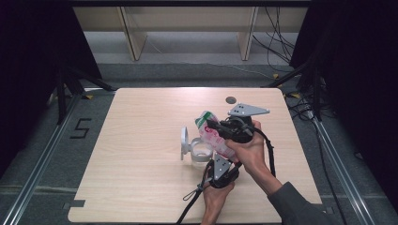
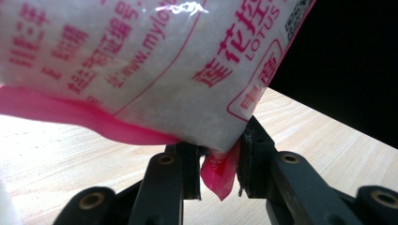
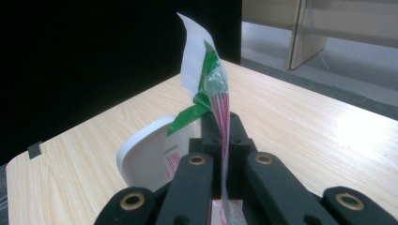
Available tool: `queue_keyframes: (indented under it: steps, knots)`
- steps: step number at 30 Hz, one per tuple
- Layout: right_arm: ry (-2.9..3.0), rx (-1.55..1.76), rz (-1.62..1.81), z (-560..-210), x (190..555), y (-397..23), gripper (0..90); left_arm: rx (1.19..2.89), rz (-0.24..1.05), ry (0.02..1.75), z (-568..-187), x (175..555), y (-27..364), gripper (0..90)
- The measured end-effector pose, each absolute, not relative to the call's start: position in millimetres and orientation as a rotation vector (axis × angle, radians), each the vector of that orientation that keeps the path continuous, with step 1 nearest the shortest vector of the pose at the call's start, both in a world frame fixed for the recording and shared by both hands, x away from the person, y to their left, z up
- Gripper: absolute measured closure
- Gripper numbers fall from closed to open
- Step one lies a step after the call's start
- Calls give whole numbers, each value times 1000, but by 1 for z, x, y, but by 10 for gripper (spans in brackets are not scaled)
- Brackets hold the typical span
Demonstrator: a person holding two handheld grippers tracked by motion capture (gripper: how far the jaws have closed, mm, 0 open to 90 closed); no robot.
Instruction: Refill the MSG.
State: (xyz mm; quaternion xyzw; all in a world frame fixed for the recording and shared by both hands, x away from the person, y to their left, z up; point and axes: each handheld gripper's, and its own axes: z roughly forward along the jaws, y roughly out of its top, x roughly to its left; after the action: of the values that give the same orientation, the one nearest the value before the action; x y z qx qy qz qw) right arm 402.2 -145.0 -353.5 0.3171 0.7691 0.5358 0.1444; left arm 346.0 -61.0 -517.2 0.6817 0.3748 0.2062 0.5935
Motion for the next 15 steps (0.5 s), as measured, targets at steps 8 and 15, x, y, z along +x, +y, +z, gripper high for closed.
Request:
queue_keyframes:
  steps: [8,15]
  knots:
    - [2236,912,1534,-358,404,-138,900,1579,472,873,-519,347,-61,728]
    - [2260,902,1494,-360,403,-132,900,1612,472,858,-519,347,-58,729]
